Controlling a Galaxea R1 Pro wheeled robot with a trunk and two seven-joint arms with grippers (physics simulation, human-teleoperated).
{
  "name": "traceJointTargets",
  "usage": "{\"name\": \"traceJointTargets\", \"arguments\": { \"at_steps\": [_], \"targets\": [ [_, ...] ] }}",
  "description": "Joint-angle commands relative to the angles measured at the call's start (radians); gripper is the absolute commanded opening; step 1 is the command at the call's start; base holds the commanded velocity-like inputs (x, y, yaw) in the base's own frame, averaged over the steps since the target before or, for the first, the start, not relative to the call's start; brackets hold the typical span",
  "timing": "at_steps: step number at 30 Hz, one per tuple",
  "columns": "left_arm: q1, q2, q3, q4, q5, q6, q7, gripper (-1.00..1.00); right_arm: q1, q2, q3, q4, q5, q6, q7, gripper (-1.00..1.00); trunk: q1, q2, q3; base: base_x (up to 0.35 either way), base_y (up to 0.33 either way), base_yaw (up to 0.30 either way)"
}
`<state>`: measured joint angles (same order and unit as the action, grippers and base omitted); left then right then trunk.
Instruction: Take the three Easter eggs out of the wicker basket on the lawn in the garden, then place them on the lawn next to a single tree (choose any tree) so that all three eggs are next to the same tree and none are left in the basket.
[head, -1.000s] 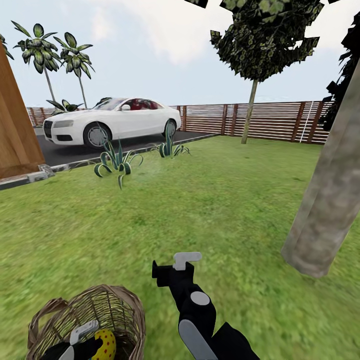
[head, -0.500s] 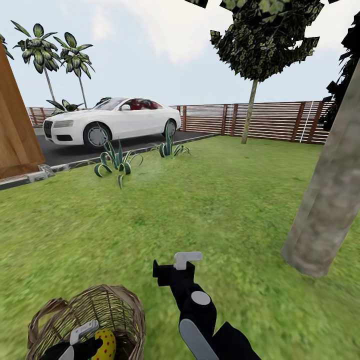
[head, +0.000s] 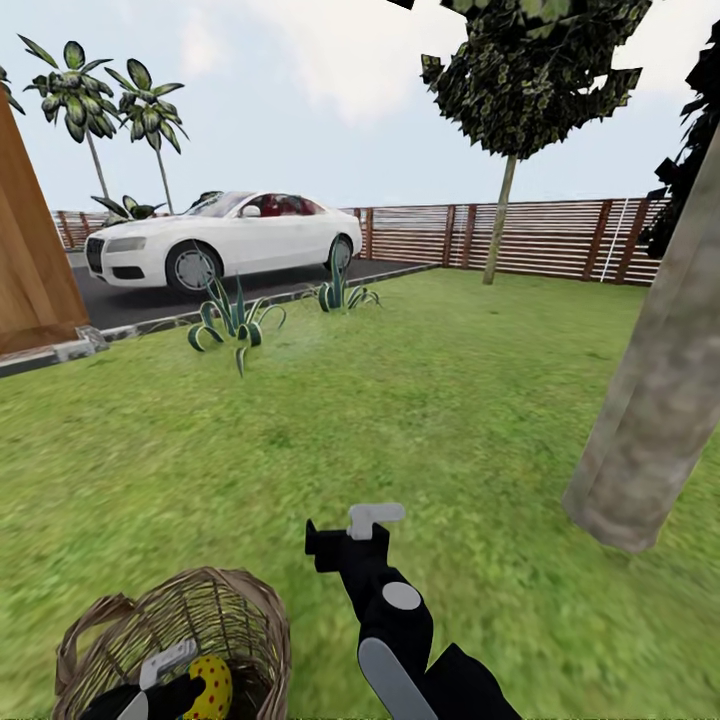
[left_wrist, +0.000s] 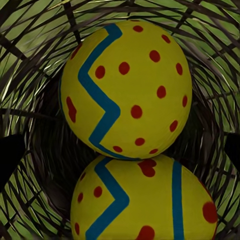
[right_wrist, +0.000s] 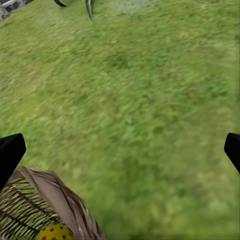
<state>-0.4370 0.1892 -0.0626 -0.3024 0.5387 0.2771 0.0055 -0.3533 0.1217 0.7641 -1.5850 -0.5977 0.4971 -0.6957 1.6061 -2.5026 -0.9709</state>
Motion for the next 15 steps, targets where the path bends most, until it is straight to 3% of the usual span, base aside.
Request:
{"name": "traceJointTargets", "arguments": {
  "at_steps": [1,15],
  "targets": [
    [0.000,0.001,-0.006,-0.001,0.007,0.004,0.001,1.00,-0.001,0.000,0.001,-0.001,-0.007,0.003,-0.008,1.00,0.000,0.000,-0.003,0.000,0.000,0.000],
    [0.000,0.001,-0.006,-0.002,0.007,0.004,0.001,1.00,-0.001,0.000,-0.001,-0.001,-0.007,0.003,-0.008,1.00,0.000,0.000,-0.025,0.000,0.000,0.000]
  ]
}}
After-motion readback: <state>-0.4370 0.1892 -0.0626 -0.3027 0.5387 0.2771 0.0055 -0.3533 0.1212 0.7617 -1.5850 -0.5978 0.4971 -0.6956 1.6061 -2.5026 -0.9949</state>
